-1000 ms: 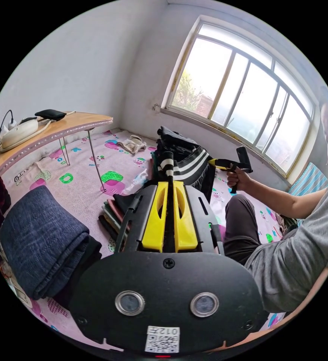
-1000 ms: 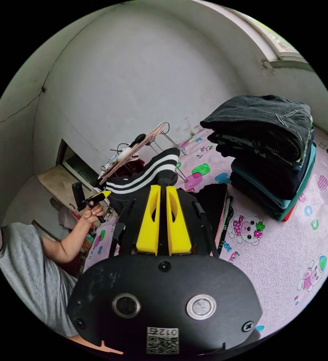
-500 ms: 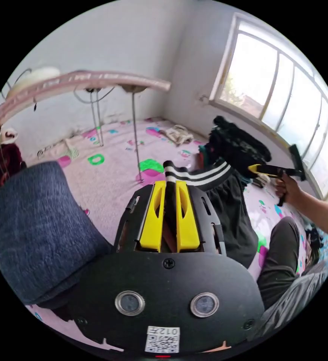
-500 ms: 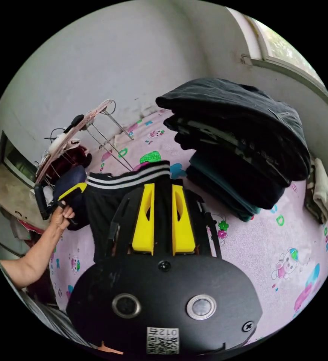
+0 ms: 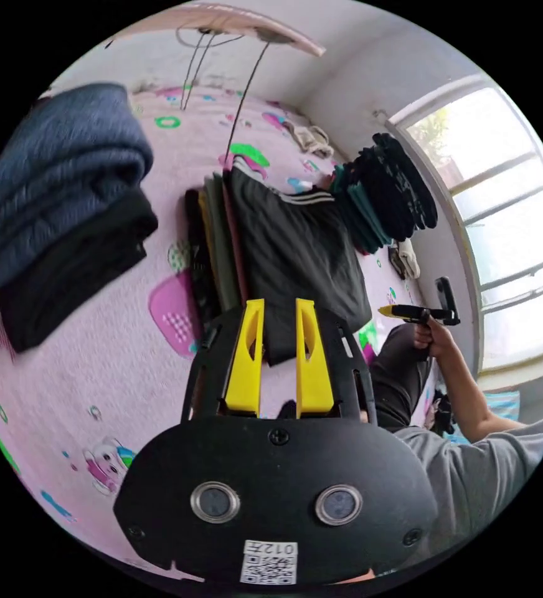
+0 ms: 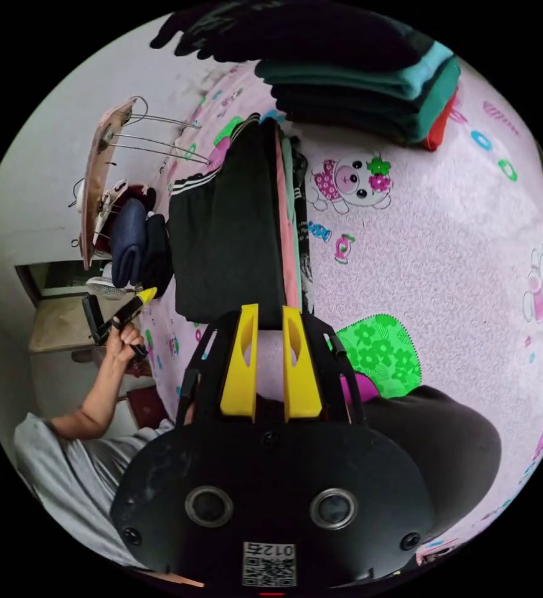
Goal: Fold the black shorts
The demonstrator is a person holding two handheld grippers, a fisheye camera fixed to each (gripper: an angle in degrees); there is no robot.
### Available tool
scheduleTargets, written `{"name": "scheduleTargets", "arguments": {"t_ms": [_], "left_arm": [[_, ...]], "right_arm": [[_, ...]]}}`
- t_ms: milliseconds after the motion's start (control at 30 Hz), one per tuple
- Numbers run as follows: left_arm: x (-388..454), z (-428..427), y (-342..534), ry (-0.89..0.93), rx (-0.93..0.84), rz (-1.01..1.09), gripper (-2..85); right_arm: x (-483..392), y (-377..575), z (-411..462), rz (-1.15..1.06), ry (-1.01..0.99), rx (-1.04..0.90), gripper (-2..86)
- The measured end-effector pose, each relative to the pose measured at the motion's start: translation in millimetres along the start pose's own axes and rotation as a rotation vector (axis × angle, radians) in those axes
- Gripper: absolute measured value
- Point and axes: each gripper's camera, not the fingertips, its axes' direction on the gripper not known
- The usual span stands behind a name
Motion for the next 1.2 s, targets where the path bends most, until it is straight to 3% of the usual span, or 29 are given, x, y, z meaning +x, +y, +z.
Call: {"name": "scheduleTargets", "arguments": {"t_ms": [233,600,1000,1200], "left_arm": [[-27.8,31.6,-8.1,0.125,-0.055,-0.187,8.6],[-50.9,67.8,-47.5,0.228,-0.04,-0.356,9.4],[-53.5,97.2,-88.1,0.313,-0.038,-0.369,8.6],[-46.1,111.7,-101.4,0.283,-0.074,-0.335,5.1]], "right_arm": [[31.5,2.4,22.5,0.106,-0.029,-0.1,5.6],[68.8,45.7,22.3,0.172,-0.091,-0.056,6.3],[97.0,73.6,38.0,0.221,-0.159,-0.112,6.3],[105.5,90.0,39.7,0.235,-0.185,-0.103,1.5]]}}
